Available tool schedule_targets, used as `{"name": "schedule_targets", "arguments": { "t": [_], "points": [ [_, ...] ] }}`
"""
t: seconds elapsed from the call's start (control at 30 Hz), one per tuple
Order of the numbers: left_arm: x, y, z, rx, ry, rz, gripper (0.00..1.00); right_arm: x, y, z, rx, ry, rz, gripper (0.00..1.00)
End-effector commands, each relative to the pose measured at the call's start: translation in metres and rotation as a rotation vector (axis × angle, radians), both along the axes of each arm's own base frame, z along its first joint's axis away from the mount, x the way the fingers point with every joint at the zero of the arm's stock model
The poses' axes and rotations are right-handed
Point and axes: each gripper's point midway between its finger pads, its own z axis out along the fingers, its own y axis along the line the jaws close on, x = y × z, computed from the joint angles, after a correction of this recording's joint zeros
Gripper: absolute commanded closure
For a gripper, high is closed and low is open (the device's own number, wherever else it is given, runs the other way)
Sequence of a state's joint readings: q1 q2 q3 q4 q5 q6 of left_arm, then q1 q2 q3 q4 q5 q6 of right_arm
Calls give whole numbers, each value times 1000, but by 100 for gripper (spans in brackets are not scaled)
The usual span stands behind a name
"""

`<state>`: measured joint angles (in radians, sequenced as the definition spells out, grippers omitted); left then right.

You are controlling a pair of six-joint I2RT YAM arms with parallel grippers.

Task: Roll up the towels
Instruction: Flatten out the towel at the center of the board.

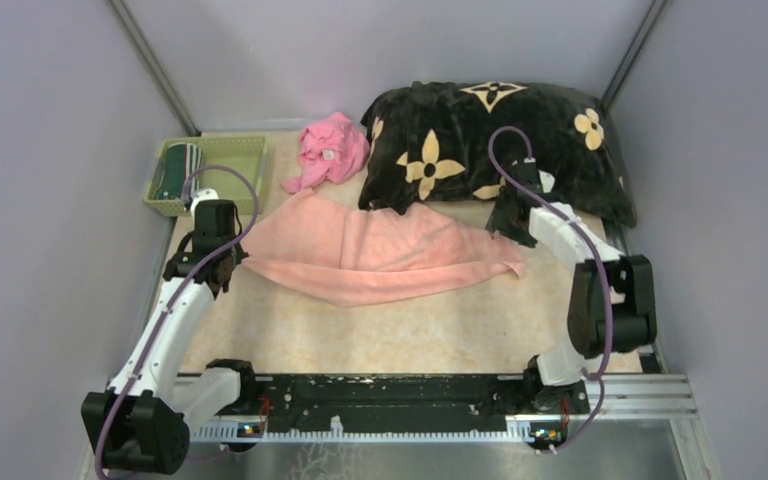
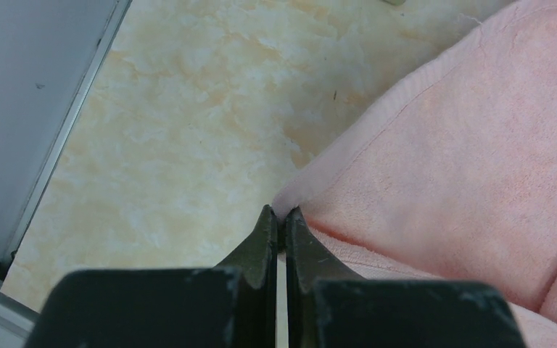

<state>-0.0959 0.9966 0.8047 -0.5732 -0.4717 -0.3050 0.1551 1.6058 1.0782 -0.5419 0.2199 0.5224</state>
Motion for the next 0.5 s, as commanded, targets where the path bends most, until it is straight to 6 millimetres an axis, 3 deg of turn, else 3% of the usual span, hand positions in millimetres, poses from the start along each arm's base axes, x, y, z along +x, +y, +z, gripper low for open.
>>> {"name": "schedule_targets", "arguments": {
  "t": [0.0, 0.1, 0.17, 0.47],
  "points": [
    [5, 0, 10, 7, -46, -13, 100, -45, -47, 26, -60, -7, -145, 34],
    [4, -1, 10, 6, -49, -13, 100, -77, -61, 20, 12, -8, -277, 34],
    [5, -2, 11, 6, -50, -16, 100, -90, -60, 16, 82, -40, -355, 35],
    [5, -4, 9, 6, -46, -23, 100, -89, -31, 7, 438, -209, -640, 37]
  ]
}}
